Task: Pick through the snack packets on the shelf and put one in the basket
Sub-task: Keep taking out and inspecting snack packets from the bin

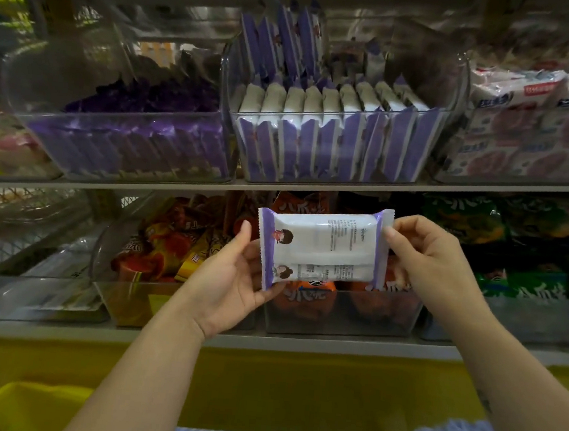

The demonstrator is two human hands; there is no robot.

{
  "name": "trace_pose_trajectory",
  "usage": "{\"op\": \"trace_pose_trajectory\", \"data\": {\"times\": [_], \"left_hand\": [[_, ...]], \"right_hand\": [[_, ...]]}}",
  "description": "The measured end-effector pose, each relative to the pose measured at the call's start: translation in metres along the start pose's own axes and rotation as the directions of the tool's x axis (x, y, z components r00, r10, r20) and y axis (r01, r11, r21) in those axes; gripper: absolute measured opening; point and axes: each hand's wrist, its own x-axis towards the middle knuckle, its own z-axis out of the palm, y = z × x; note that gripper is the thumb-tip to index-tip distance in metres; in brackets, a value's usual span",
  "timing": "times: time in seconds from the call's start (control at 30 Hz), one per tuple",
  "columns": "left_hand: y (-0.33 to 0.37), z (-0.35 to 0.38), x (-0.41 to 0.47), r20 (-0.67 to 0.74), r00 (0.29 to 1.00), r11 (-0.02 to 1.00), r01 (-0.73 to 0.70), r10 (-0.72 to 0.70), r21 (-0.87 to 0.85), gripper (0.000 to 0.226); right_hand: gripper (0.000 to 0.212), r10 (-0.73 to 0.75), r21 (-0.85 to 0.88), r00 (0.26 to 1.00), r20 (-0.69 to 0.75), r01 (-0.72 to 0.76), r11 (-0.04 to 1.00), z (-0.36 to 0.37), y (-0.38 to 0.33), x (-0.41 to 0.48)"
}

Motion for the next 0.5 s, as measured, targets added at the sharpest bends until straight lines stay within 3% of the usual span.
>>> {"op": "trace_pose_trajectory", "data": {"times": [0.17,0.27,0.37,0.5], "left_hand": [[-0.012,0.009,0.002,-0.041,0.997,0.995,-0.07,0.073,0.07,0.032],[-0.018,0.019,0.001,-0.006,0.999,0.998,-0.034,0.035,0.054,0.049],[-0.018,0.021,-0.001,-0.015,1.0,0.999,-0.023,0.022,-0.034,0.069],[-0.014,0.016,-0.005,0.036,0.997,0.997,0.068,-0.066,-0.049,0.067]], "right_hand": [[0.015,-0.016,0.3,0.992,0.122,-0.022,0.954,0.011,-0.01,-0.007],[0.009,-0.064,0.383,0.982,0.179,-0.01,0.924,0.017,-0.012,-0.01],[0.008,-0.097,0.483,0.987,0.128,0.023,0.876,0.015,-0.012,-0.009],[0.017,-0.129,0.518,0.985,0.116,0.051,0.854,0.013,-0.011,-0.008]]}}
